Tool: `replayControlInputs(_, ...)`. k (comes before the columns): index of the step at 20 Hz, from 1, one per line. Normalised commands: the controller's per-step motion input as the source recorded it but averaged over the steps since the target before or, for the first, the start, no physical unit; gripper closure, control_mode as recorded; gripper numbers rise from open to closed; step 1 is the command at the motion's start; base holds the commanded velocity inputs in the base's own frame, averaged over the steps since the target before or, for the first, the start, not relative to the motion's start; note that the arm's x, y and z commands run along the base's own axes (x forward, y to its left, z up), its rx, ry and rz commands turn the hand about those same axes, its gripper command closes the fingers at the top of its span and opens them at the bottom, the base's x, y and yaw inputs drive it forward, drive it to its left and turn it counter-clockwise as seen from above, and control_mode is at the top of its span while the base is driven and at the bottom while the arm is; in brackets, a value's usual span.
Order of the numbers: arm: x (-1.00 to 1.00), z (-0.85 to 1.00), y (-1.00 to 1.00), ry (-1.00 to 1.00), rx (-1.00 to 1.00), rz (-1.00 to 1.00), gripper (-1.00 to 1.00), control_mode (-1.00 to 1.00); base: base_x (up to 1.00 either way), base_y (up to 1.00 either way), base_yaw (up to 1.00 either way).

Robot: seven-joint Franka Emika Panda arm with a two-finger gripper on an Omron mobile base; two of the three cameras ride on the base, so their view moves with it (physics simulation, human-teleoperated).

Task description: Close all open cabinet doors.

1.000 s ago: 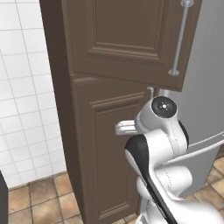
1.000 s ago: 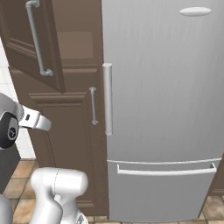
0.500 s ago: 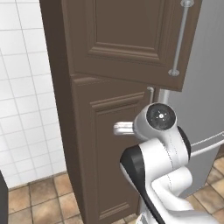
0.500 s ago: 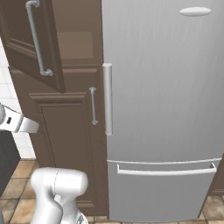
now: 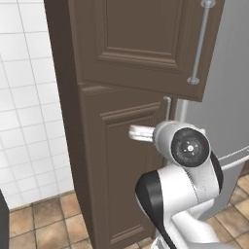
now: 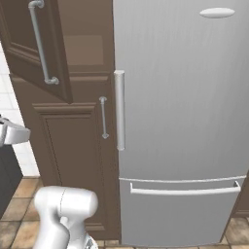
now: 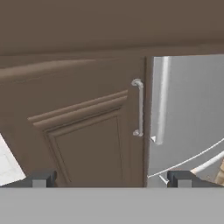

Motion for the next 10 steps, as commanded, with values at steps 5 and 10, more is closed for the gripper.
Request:
replayControlInputs(5,-0.04,0.46,0.00,-0.28,0.00,0.00,-1.00,-1.00,0.00,0.00,0.00)
replayControlInputs(10,0.00,0.48,0.00,-0.26,0.00,0.00,-1.00,-1.00,0.00,0.00,0.00)
